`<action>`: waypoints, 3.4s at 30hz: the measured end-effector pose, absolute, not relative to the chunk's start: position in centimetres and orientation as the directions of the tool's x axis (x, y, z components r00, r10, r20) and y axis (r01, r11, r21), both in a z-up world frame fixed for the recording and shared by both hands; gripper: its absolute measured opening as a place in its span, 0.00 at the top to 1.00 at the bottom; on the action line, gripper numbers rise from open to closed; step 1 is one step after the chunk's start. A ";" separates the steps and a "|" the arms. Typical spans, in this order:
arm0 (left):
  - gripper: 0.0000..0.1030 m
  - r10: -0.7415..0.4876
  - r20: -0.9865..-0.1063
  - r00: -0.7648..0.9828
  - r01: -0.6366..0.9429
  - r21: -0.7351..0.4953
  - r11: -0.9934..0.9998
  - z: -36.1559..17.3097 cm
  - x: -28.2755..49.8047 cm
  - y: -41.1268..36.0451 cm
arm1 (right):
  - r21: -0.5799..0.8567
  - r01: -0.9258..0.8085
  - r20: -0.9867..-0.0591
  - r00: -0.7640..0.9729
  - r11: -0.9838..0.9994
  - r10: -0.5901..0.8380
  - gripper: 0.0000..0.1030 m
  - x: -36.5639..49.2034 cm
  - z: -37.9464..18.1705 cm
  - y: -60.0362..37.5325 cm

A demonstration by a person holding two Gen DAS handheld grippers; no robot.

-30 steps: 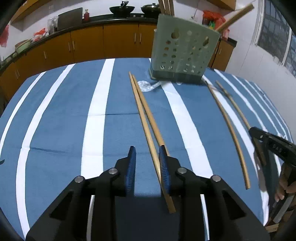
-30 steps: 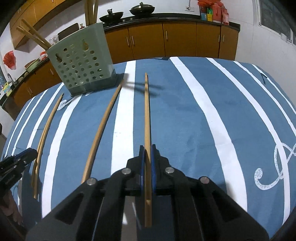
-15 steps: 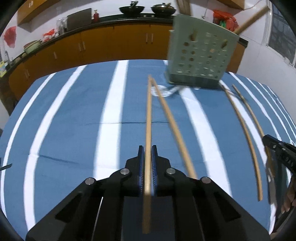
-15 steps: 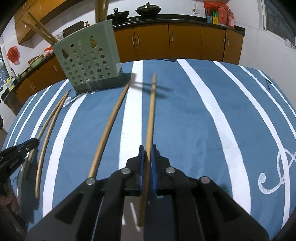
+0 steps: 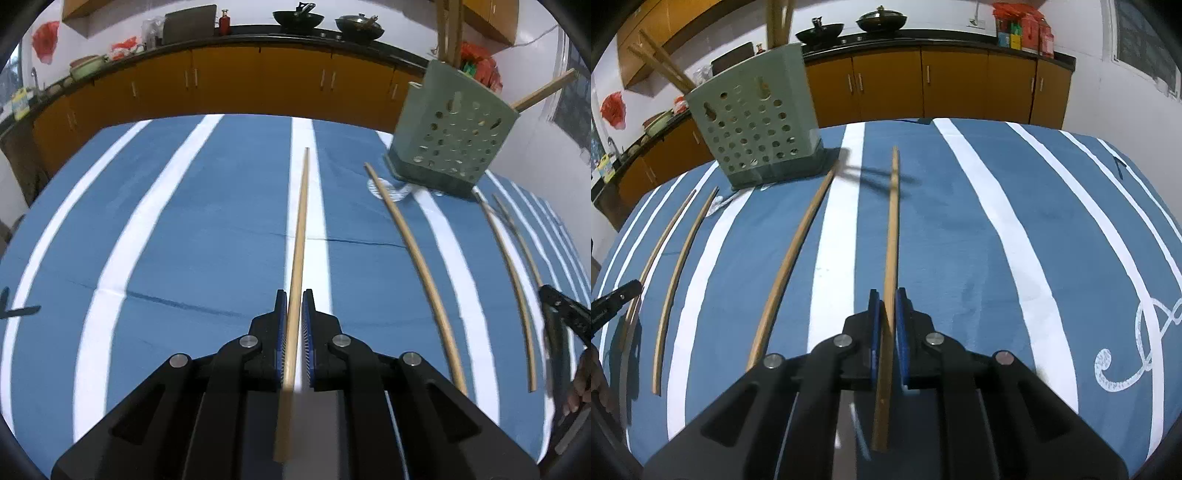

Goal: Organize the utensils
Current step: 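Hold the grasped chopsticks in both grippers above the table, then raise the left gripper's chopstick into the green holder and open it while the right gripper does likewise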

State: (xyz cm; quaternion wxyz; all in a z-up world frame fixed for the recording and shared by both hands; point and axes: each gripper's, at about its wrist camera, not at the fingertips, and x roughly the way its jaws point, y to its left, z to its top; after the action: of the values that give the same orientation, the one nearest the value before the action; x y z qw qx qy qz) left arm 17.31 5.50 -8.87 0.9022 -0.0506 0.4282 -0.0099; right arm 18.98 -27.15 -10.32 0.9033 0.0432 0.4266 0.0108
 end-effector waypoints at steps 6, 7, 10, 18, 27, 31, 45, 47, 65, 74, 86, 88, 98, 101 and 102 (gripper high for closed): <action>0.91 -0.096 -0.766 0.636 -0.027 -0.146 0.989 -9.0 17.0 5.2 | 0.081 0.001 -0.771 0.633 0.997 0.062 0.90 19.0 -10.4 -26.9; 0.91 -0.098 -0.765 0.636 -0.026 -0.148 0.989 -9.0 17.0 5.2 | 0.080 -0.001 -0.772 0.633 0.997 0.063 0.90 18.9 -10.4 -26.8; 0.91 -0.103 -0.764 0.637 -0.030 -0.158 0.987 -9.1 16.9 5.3 | 0.081 -0.003 -0.772 0.633 0.997 0.065 0.90 18.9 -10.3 -26.9; 0.91 -0.113 -0.761 0.639 -0.043 -0.182 0.982 -9.2 17.0 5.6 | 0.077 -0.003 -0.773 0.631 0.997 0.061 0.90 18.9 -10.4 -26.9; 0.90 -0.109 -0.762 0.638 -0.043 -0.177 0.983 -9.1 16.9 5.5 | 0.069 -0.004 -0.774 0.631 0.998 0.056 0.90 18.9 -10.4 -26.8; 0.90 -0.107 -0.763 0.638 -0.043 -0.174 0.984 -9.1 16.9 5.5 | 0.068 -0.004 -0.774 0.631 0.998 0.055 0.90 18.9 -10.4 -26.9; 0.90 -0.105 -0.764 0.637 -0.042 -0.170 0.985 -9.1 17.0 5.5 | 0.069 -0.004 -0.774 0.631 0.998 0.056 0.90 18.9 -10.4 -26.8; 0.90 -0.105 -0.764 0.637 -0.042 -0.170 0.984 -9.1 17.0 5.5 | 0.069 -0.004 -0.774 0.631 0.998 0.056 0.90 18.9 -10.4 -26.8; 0.90 -0.105 -0.764 0.637 -0.043 -0.171 0.984 -9.1 17.0 5.4 | 0.071 -0.004 -0.774 0.631 0.997 0.057 0.90 18.8 -10.4 -26.8; 0.90 -0.089 -0.767 0.635 -0.026 -0.137 0.990 -9.1 16.3 5.1 | 0.061 -0.008 -0.775 0.630 0.998 0.052 0.90 18.3 -10.4 -26.7; 0.93 -0.129 -0.742 0.658 0.006 -0.166 0.986 -7.2 15.0 5.3 | 0.131 0.016 -0.716 0.693 0.991 0.083 0.92 16.9 -7.4 -28.1; 0.93 -0.138 -0.719 0.682 0.012 -0.177 0.984 -6.0 14.8 5.4 | 0.134 0.019 -0.695 0.715 0.991 0.080 0.92 16.7 -6.3 -28.4; 0.93 -0.144 -0.578 0.803 0.031 -0.201 0.979 0.6 14.7 5.8 | 0.163 0.029 -0.556 0.828 0.986 0.068 0.92 15.9 -0.7 -29.5; 0.93 -0.145 -0.543 0.827 0.033 -0.210 0.977 2.0 15.0 6.0 | 0.165 0.025 -0.518 0.853 0.986 0.065 0.92 15.8 0.6 -29.7; 0.93 -0.143 -0.530 0.836 0.034 -0.211 0.977 2.6 15.2 6.0 | 0.164 0.023 -0.508 0.859 0.986 0.064 0.92 15.8 0.9 -29.6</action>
State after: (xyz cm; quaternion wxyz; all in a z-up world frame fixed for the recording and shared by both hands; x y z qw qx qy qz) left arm 15.22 5.98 2.58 0.9533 -0.0967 0.2825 -0.0464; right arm 15.78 -29.63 0.94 0.9605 0.0824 0.2656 0.0107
